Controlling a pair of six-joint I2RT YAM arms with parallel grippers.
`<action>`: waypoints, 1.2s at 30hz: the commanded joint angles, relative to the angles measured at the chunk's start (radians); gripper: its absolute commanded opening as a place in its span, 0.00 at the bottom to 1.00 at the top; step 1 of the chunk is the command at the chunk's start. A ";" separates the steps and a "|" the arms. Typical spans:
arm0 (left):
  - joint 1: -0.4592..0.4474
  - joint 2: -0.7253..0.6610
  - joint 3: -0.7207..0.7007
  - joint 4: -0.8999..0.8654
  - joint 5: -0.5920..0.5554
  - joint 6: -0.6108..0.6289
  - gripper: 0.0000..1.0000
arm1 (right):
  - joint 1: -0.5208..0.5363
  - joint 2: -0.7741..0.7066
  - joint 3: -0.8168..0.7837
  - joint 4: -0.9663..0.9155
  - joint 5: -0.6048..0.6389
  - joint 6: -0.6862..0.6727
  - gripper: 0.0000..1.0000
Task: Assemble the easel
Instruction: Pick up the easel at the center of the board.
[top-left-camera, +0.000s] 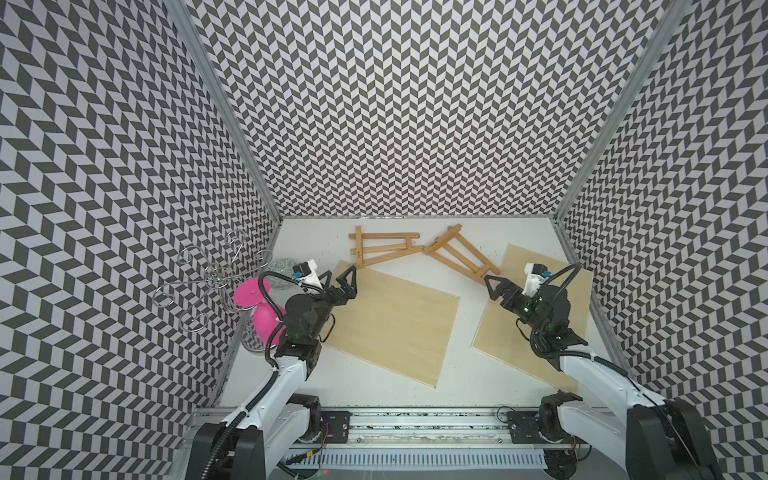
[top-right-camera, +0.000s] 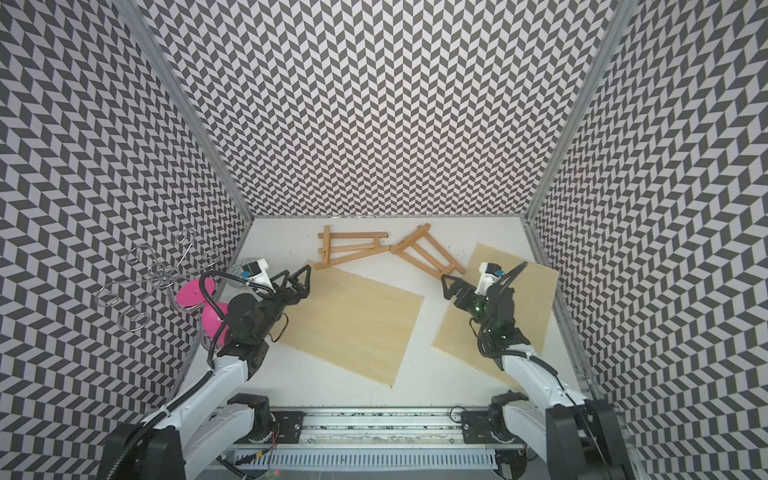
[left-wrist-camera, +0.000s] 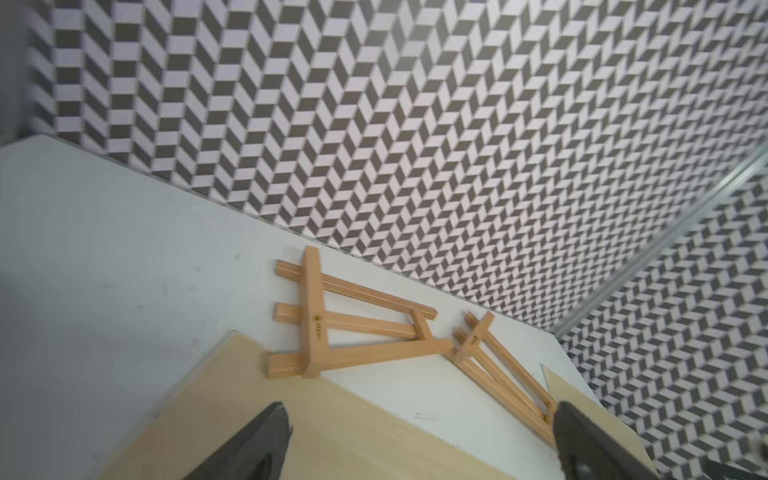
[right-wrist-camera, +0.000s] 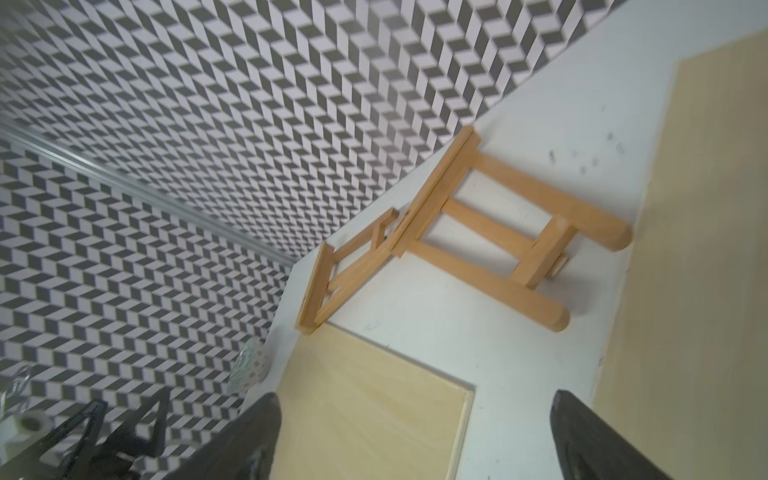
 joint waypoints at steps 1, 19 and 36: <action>-0.104 0.008 0.004 -0.011 -0.037 0.054 1.00 | 0.010 0.092 0.039 0.083 -0.079 0.114 0.99; -0.439 0.266 0.170 0.003 -0.217 0.215 0.99 | 0.020 0.522 0.133 0.327 0.010 0.323 0.86; -0.534 0.396 0.284 -0.015 -0.287 0.271 1.00 | 0.001 0.662 0.223 0.339 0.091 0.407 0.71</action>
